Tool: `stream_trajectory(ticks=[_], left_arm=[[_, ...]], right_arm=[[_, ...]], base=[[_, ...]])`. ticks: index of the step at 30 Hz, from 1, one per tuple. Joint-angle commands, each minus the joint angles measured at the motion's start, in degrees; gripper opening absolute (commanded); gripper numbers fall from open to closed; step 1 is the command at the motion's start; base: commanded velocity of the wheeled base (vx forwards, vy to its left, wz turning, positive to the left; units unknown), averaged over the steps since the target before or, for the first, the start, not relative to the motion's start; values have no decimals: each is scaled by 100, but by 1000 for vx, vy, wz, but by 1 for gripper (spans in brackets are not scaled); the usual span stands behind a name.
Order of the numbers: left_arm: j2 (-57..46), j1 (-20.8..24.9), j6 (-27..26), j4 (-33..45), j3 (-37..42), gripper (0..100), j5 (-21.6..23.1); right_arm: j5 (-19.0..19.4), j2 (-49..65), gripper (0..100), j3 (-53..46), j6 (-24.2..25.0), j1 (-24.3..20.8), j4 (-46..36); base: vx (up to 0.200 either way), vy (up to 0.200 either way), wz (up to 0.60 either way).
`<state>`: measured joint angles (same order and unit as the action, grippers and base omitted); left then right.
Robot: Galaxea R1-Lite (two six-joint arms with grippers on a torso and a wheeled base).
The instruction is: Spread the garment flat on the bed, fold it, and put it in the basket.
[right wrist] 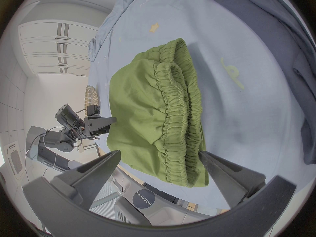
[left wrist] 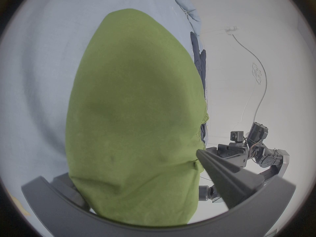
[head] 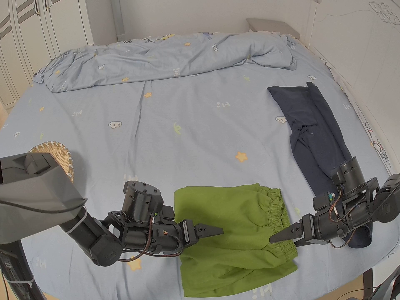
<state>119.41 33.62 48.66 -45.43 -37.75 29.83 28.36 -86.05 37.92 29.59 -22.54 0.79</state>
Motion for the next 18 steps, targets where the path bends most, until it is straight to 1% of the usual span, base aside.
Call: stream_trajectory(ticks=[1,3,5,7,8,9,11,12,13,15,17,18], left_arm=[[48,22,3,-9,-21,0,5],[12,22,-6,-9,-21,0,-21],[-322,22,-50,-9,146,0,-206],[-559,-22,-103,-9,330,0,-232],[-875,-119,-270,79,444,0,-232],[-972,-163,-358,131,444,0,-232],[-1587,-497,-797,993,356,0,-232],[-1904,-620,-947,1652,146,0,-232],[-2062,-690,-1008,2030,14,0,-232],[-2563,-972,-1193,3392,-470,0,-232],[-2862,-1235,-1360,4289,-812,0,-232],[-2914,-1288,-1421,4438,-865,0,-232]], right_arm=[[3,36,100,4,3,4,0],[3,27,100,13,3,4,9],[3,36,100,48,3,30,0],[3,36,100,57,3,39,9],[12,36,100,75,12,66,9],[12,36,100,75,12,66,9],[12,36,100,101,21,74,0],[12,36,100,110,30,83,0],[3,45,100,110,30,83,0],[12,106,100,136,21,136,0],[12,150,100,154,21,153,-9],[12,159,100,154,21,153,-18]], base=[[0,0,0],[0,0,0],[0,0,0],[0,0,0],[0,0,0],[0,0,0],[0,0,0],[0,0,0],[0,0,0],[0,0,0],[0,0,0],[0,0,0]])
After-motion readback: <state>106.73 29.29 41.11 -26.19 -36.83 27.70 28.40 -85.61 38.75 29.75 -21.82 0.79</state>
